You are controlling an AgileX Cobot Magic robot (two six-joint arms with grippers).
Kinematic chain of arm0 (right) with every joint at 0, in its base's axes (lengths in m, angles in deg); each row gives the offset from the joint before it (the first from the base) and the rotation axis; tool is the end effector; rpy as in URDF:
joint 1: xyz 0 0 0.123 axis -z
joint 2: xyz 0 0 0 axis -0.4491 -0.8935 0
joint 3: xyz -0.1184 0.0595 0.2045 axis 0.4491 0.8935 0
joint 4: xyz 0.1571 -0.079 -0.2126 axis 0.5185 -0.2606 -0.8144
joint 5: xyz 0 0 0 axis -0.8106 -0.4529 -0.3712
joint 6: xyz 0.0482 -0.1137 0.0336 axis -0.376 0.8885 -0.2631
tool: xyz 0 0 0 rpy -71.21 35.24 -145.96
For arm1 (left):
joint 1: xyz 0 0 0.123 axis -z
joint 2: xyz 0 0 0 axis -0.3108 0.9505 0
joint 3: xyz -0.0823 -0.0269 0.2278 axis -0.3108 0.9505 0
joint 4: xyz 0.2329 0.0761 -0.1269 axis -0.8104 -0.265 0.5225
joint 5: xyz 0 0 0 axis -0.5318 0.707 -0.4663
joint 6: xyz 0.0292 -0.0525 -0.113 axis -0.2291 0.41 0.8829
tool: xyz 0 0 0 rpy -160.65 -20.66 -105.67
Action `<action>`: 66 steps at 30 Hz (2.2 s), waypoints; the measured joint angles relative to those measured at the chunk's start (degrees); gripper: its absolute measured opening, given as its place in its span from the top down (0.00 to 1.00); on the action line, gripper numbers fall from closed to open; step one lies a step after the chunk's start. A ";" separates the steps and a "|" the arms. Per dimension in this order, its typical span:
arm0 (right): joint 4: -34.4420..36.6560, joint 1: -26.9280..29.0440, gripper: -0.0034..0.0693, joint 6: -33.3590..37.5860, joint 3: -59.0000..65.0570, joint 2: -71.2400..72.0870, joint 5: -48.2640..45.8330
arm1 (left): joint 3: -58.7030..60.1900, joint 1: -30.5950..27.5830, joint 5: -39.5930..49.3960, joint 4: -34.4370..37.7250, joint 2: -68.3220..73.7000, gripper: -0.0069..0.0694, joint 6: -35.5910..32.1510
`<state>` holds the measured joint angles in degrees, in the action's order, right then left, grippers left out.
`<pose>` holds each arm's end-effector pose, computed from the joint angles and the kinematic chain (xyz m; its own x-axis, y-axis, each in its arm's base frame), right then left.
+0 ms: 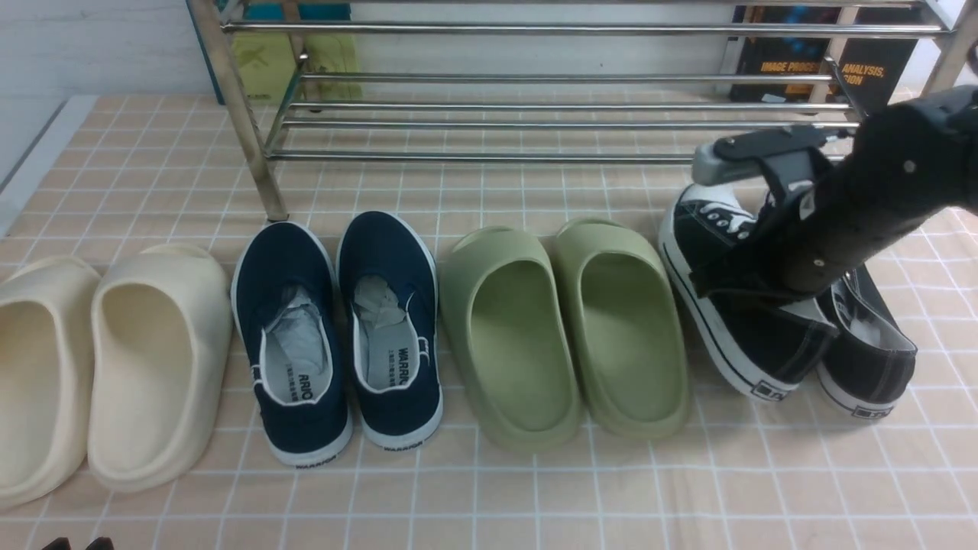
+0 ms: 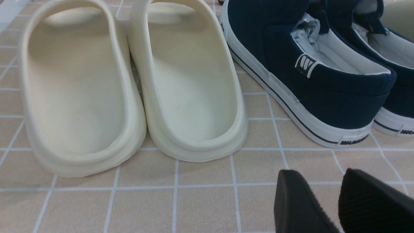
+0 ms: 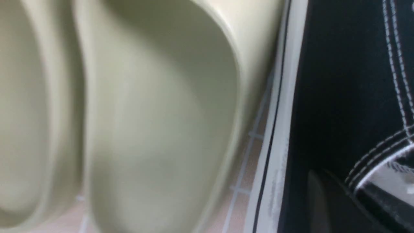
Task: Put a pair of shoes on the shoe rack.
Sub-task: Use the right arm to grab the shoe closest to it, then use the right arm to put a shoe into the shoe rack
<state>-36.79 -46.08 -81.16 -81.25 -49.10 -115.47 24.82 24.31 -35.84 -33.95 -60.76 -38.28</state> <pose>0.3699 0.1345 0.1597 -0.8562 -0.1610 -0.4909 -0.2355 0.9674 0.0934 0.1532 -0.0160 0.1619 -0.2979 -0.0170 -0.9544 0.0887 0.9950 -0.0454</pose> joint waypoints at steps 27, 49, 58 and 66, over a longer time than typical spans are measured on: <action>-2.97 6.50 0.95 5.27 -42.54 -27.21 2.10 | 0.00 0.00 0.00 0.00 0.00 0.60 0.00; -4.29 6.61 0.92 16.68 -47.91 -29.77 -4.92 | 0.00 0.00 0.00 0.00 0.00 0.60 0.00; -4.84 6.61 0.96 20.06 -47.91 -29.47 -3.93 | 0.00 0.00 0.00 -0.05 0.00 0.60 0.00; -4.62 6.46 0.90 13.27 -47.91 -30.46 -1.13 | 0.00 0.00 0.00 -0.05 0.00 0.60 0.00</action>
<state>-41.41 -39.63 -67.89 -129.16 -79.56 -116.61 24.82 24.31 -35.84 -34.00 -60.76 -38.28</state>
